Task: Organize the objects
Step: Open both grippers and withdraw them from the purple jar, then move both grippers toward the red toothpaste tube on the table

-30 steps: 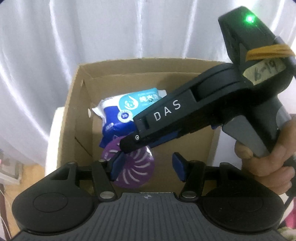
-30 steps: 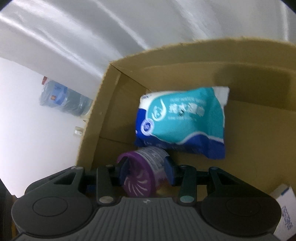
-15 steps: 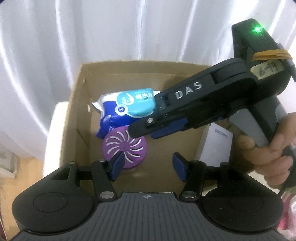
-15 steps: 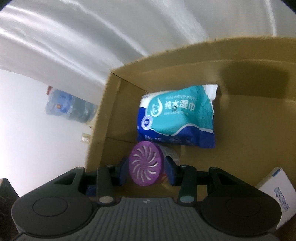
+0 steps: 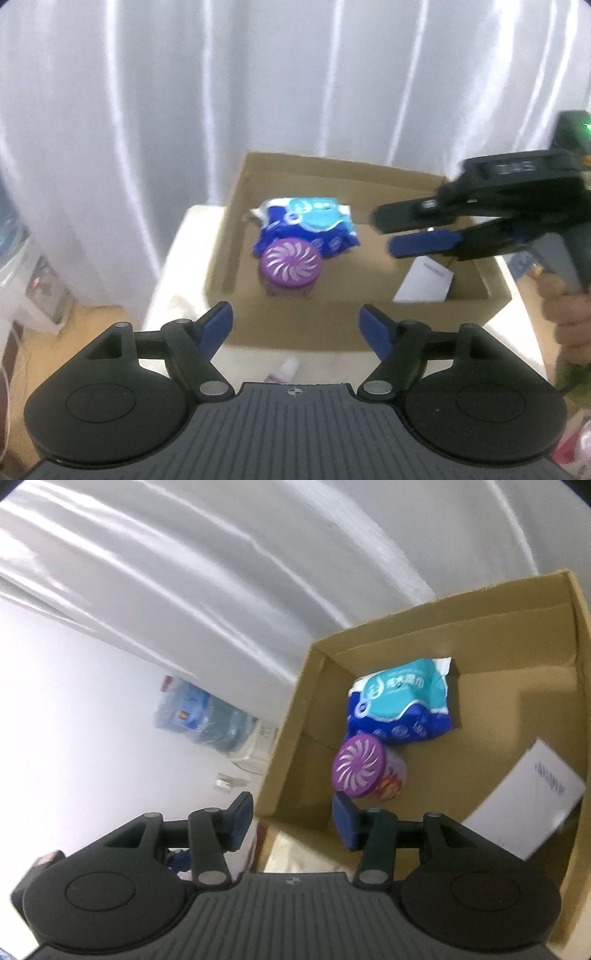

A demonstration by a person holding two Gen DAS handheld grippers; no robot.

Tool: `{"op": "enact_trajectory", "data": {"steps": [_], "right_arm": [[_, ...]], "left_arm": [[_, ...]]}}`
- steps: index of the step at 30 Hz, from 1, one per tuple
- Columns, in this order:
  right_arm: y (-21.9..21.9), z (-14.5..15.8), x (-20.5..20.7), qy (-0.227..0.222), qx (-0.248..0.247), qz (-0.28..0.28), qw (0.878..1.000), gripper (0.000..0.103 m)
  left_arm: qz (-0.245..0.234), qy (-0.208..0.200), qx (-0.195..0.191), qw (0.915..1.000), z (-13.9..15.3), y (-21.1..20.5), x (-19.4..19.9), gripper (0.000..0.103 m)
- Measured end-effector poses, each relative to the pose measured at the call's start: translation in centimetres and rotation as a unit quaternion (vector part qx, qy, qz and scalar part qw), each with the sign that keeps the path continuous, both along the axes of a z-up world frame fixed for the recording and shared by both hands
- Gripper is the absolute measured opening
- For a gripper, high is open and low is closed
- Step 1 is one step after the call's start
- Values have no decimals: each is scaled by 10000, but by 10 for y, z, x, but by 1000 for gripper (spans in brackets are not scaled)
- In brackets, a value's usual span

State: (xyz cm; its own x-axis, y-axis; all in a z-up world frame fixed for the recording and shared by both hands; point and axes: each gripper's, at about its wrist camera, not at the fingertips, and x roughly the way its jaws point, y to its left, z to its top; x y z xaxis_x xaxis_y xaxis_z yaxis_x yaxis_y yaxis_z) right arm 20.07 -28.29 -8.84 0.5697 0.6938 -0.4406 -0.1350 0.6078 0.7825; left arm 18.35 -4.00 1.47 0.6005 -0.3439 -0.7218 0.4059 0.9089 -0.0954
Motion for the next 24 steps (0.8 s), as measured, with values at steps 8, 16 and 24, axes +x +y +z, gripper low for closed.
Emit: {"op": "enact_trajectory", "data": {"steps": [8,16,24], "right_arm": [[29,-17,-50,-62,20,169,9998,55],[69,-44,-68,281,-439,450,9976,55],[88,-55,-66,461,-775,402,9951,57]], "left_arm": [[710,222,-238,9969,-22,34,-43,76],[1013,438,-133,9938,-60,53,-58,76],[970,316,-64,9948,-76,55,-62,80]]}}
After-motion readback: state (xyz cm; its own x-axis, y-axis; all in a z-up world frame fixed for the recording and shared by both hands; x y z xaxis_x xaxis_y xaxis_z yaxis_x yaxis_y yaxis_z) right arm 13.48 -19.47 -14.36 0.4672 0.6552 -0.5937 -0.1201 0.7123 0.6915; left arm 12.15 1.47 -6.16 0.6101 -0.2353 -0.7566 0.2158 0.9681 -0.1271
